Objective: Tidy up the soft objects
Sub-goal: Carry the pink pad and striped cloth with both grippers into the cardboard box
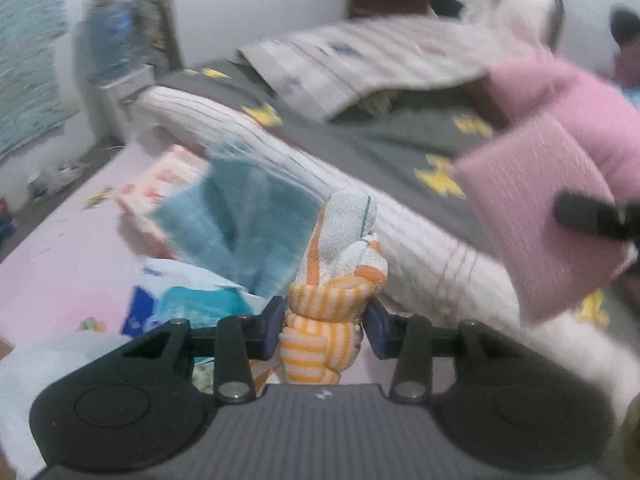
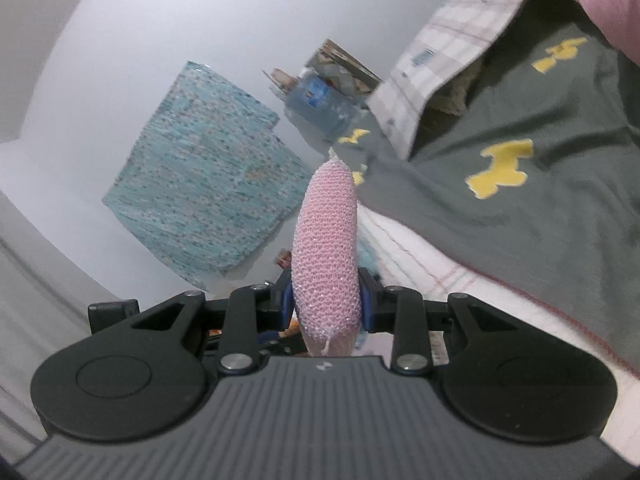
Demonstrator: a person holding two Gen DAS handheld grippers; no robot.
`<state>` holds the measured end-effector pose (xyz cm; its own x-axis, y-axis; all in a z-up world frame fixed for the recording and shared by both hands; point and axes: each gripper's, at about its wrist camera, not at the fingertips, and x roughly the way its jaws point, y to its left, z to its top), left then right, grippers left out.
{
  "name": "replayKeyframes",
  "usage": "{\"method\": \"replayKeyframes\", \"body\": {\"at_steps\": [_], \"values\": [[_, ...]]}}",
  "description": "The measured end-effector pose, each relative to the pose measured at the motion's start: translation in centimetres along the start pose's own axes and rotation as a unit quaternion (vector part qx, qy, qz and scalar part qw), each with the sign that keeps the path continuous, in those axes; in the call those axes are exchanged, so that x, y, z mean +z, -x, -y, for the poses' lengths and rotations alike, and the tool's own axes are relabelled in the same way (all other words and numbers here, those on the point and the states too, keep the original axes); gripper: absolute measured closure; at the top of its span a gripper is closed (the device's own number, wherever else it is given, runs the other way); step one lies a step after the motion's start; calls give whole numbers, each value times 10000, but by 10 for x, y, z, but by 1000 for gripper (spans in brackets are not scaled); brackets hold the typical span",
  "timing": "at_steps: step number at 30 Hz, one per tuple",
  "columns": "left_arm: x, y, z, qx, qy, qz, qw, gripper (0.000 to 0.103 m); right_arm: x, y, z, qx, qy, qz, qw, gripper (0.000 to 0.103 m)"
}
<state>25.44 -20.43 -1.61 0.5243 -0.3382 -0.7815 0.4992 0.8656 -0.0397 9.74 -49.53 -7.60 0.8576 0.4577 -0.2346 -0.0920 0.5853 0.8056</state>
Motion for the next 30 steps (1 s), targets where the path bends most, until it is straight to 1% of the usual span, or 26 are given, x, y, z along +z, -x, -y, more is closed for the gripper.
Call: {"method": "replayKeyframes", "body": {"at_steps": [4,7,11,14,16,19,21,24,25,27,29,30], "values": [[-3,55,-14,50,475,393,9981,60,-2,13,-24,265,114,34,9996,73],[-14,102,-33,210,758,729,9942,60,-7,13,-45,495,210,-113,9985,73],[-37,162,-66,678,1143,1065,9854,60,-24,-1,-79,902,376,-496,9940,73],[-66,205,-94,1232,1464,1218,9739,60,-42,-23,-109,1236,487,-910,9869,73],[-86,225,-114,1522,1737,1216,9653,60,-57,-45,-132,1477,531,-1301,9790,73],[-117,243,-147,1903,2206,1065,9507,60,-85,-77,-174,1745,679,-1870,9643,73],[-137,249,-168,2160,2449,954,9403,60,-104,-97,-200,1896,755,-2181,9544,73],[-164,251,-197,2460,2695,815,9275,60,-137,-136,-241,1979,791,-2723,9383,73],[-173,254,-208,2537,2763,772,9237,60,-146,-148,-253,1962,811,-2864,9343,73],[-183,250,-229,2718,2816,707,9175,59,-171,-179,-283,1786,932,-3186,9262,73],[-193,248,-251,2769,2930,592,9132,59,-195,-205,-311,1576,1045,-3445,9195,73],[-199,246,-261,2768,2970,516,9124,59,-208,-218,-323,1390,1072,-3585,9169,73]]}}
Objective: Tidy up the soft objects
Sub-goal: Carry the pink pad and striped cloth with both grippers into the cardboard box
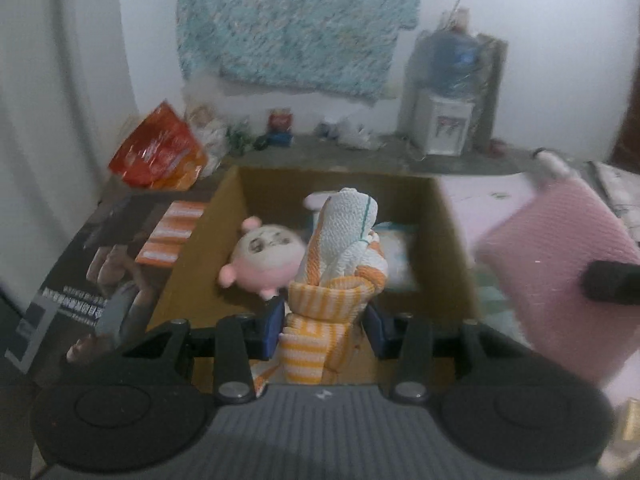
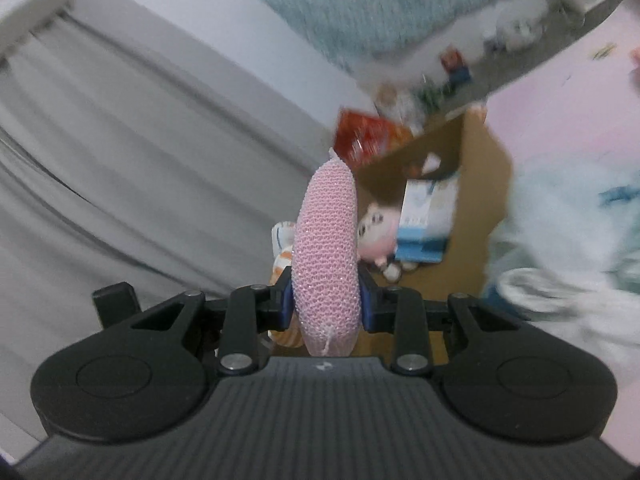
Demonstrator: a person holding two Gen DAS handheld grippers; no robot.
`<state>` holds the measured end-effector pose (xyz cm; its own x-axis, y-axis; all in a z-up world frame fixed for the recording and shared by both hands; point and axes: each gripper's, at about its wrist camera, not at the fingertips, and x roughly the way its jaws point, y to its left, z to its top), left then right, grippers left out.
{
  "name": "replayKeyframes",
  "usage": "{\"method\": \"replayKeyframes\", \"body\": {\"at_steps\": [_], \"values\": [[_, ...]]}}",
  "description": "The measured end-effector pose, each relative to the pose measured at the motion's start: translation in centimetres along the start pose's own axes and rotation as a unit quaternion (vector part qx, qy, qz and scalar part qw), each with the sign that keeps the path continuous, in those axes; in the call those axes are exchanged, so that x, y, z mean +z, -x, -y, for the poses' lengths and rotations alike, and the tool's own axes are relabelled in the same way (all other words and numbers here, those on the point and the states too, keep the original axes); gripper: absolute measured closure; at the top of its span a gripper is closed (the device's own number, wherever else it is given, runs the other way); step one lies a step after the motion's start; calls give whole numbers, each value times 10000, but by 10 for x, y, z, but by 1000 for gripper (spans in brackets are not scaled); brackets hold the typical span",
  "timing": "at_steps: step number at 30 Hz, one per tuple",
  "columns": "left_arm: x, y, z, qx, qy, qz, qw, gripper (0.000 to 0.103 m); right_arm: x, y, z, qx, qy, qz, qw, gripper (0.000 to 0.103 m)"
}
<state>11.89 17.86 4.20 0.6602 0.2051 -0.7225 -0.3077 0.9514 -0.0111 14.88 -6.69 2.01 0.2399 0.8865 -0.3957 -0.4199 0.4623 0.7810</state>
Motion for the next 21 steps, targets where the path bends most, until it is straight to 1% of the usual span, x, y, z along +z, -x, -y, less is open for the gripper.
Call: {"method": "replayKeyframes", "body": {"at_steps": [1,4,8,13,14,15,18,19,21], "values": [[1,-10,-7,41,-3,-93,9999,59,3,-24,-9,-165,44,-148,9997,73],[3,-37,-27,148,-46,-373,9992,59,5,-76,-27,-569,128,-449,9973,73],[2,-67,-41,278,-28,-727,9970,59,3,-135,-29,-1048,39,-724,9918,73],[-2,-91,-55,448,59,-1114,9928,59,-7,-163,-1,-1187,-474,-951,9872,73],[-3,-93,-57,465,96,-1175,9919,58,-9,-167,1,-1180,-499,-978,9869,73],[-4,-97,-59,472,139,-1251,9909,58,-13,-171,3,-1030,-533,-1020,9880,73],[-8,-110,-69,480,340,-1479,9873,57,-20,-182,11,-1048,-725,-1110,9856,72],[-9,-113,-70,485,355,-1462,9874,59,-20,-185,19,-1111,-822,-1129,9839,71],[-10,-115,-69,428,311,-1461,9878,56,-23,-192,28,-1291,-913,-1221,9798,68]]}}
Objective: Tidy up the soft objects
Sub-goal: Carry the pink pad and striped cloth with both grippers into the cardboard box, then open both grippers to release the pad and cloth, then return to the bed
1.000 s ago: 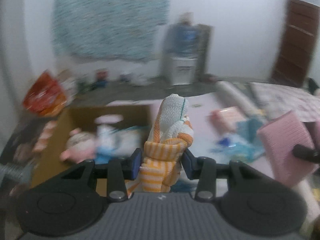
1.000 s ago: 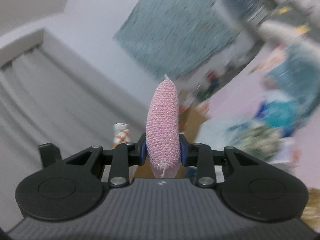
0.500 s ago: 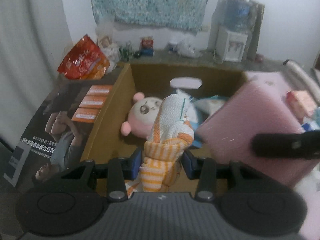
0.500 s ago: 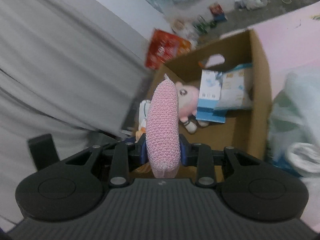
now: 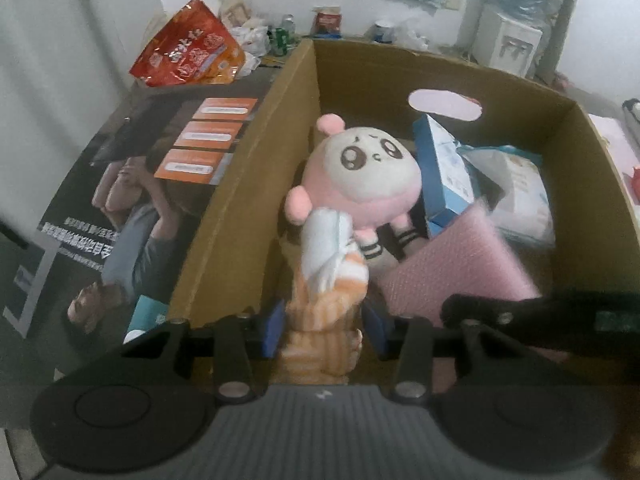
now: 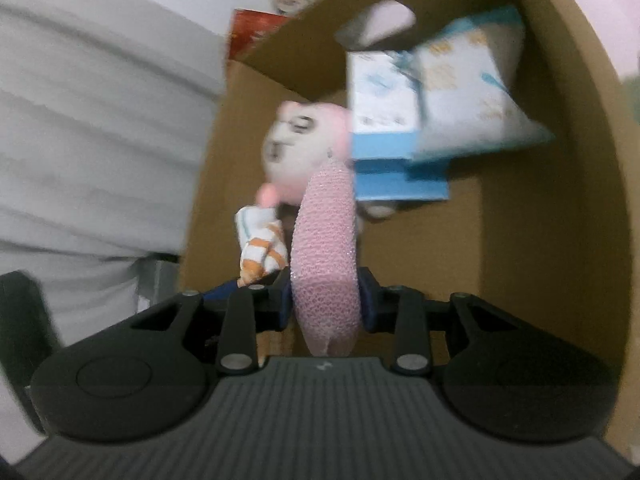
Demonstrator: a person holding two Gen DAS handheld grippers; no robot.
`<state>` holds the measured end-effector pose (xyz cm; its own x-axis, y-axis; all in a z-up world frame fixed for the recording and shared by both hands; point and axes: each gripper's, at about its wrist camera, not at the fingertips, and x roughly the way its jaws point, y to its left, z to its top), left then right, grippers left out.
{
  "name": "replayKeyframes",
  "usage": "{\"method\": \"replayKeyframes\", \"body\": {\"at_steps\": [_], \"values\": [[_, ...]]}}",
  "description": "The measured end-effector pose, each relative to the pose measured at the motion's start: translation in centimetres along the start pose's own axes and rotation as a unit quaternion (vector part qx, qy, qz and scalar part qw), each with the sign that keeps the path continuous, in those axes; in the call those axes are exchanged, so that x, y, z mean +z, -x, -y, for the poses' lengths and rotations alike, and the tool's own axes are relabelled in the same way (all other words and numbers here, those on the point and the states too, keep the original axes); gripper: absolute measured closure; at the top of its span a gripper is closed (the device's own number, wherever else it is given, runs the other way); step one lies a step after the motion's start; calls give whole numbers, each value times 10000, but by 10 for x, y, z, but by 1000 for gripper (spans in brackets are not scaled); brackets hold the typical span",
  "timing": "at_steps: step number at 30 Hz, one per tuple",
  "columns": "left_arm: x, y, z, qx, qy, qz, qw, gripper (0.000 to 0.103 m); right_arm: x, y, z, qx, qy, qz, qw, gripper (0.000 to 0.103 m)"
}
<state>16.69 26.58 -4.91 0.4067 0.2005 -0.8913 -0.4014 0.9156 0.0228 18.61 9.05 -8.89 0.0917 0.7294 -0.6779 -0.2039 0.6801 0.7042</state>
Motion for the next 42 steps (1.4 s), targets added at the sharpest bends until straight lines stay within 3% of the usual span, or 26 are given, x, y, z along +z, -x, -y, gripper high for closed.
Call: {"method": "replayKeyframes", "body": {"at_steps": [2,9,11,13,22,27,29,31,34,38,42], "values": [[1,-4,2,21,-79,-17,10000,52,2,-4,4,-160,17,-86,9998,62],[-3,1,-2,-36,-101,23,9999,53,-1,-8,-3,-478,472,-56,9977,62],[-4,8,-3,-19,-95,126,9999,53,-3,-10,-3,-554,485,-53,9973,67],[-7,16,-5,-34,-69,246,9997,53,-2,-19,3,-402,307,-109,9987,74],[-11,28,-19,-42,53,370,9993,53,-5,-46,14,361,-292,-476,9978,74],[-15,27,-15,-30,-59,340,9994,46,-4,-44,9,0,-10,-481,9988,63],[-17,29,-13,-12,-111,376,9992,43,0,-35,8,-223,39,-315,9992,42],[-17,31,-12,5,-142,424,9990,41,4,-26,9,-285,78,-124,9995,34],[-16,32,-12,77,-174,469,9987,41,7,-19,11,-321,-13,-45,9995,34],[-16,32,-13,99,-118,454,9989,41,6,-30,21,-250,-397,-277,9985,41],[-19,34,-14,108,-91,427,9990,41,-1,-51,28,69,-864,-492,9950,44]]}}
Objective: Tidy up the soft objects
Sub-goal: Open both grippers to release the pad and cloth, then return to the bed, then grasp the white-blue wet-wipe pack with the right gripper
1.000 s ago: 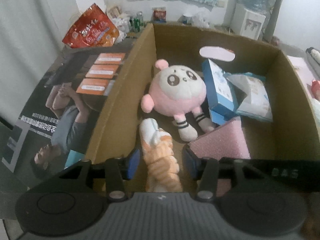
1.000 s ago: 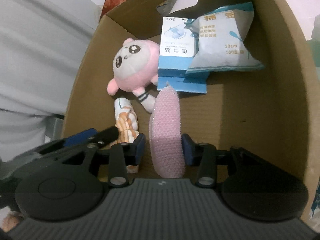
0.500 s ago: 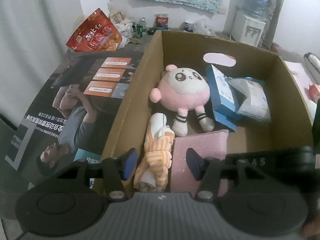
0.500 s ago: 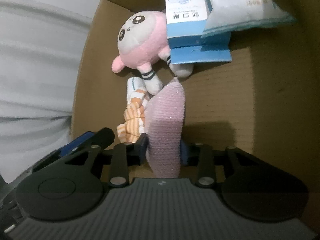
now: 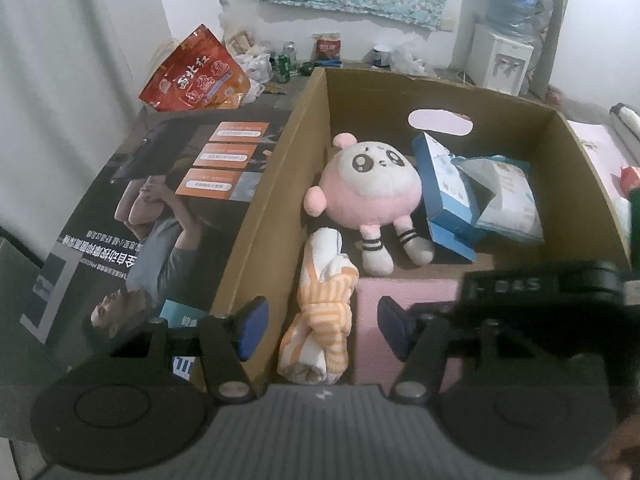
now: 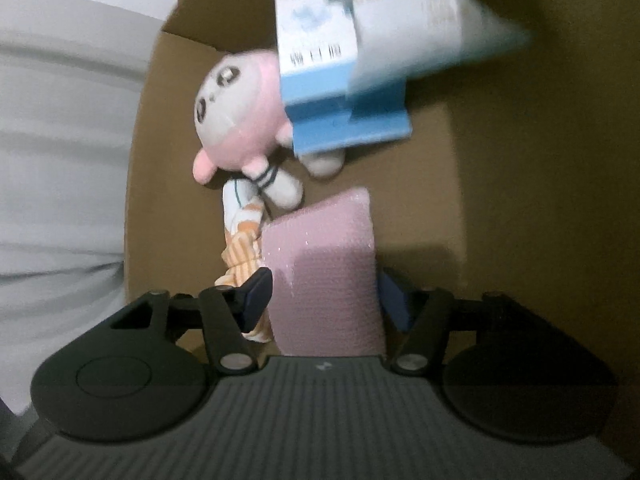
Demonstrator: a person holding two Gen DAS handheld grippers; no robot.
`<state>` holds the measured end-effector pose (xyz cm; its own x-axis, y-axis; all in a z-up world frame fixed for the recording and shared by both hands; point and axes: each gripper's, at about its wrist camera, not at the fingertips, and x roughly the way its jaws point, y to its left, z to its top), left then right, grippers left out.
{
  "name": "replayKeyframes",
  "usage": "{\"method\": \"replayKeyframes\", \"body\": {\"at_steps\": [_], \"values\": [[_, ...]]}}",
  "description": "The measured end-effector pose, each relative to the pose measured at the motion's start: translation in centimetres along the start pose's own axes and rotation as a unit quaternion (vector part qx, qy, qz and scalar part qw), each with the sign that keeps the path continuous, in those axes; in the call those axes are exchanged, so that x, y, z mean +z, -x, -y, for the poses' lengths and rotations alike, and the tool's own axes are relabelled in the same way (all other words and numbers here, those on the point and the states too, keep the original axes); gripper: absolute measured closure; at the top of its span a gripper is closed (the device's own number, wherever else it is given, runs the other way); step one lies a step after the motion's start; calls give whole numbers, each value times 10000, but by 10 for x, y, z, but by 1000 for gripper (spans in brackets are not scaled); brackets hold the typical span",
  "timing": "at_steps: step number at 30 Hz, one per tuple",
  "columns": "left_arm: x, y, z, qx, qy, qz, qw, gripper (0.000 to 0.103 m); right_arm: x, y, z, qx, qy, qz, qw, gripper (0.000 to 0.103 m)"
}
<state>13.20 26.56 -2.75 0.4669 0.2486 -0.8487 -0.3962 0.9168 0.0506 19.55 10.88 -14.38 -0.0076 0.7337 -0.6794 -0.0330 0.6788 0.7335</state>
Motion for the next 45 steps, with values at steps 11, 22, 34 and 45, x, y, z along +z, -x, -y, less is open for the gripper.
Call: {"method": "replayKeyframes", "body": {"at_steps": [11,22,34,45], "values": [[-5,15,1,-45,-10,136,9999,26,-1,28,-4,98,163,485,9986,36],[-1,71,23,-142,-183,646,9976,17,-3,110,-21,1260,762,1051,9835,28],[-10,135,108,-981,-841,1197,9844,12,-34,283,73,1963,1052,2194,9499,19],[-15,126,243,-1878,-1976,950,9574,7,-61,400,239,1283,143,3636,9226,16]]}}
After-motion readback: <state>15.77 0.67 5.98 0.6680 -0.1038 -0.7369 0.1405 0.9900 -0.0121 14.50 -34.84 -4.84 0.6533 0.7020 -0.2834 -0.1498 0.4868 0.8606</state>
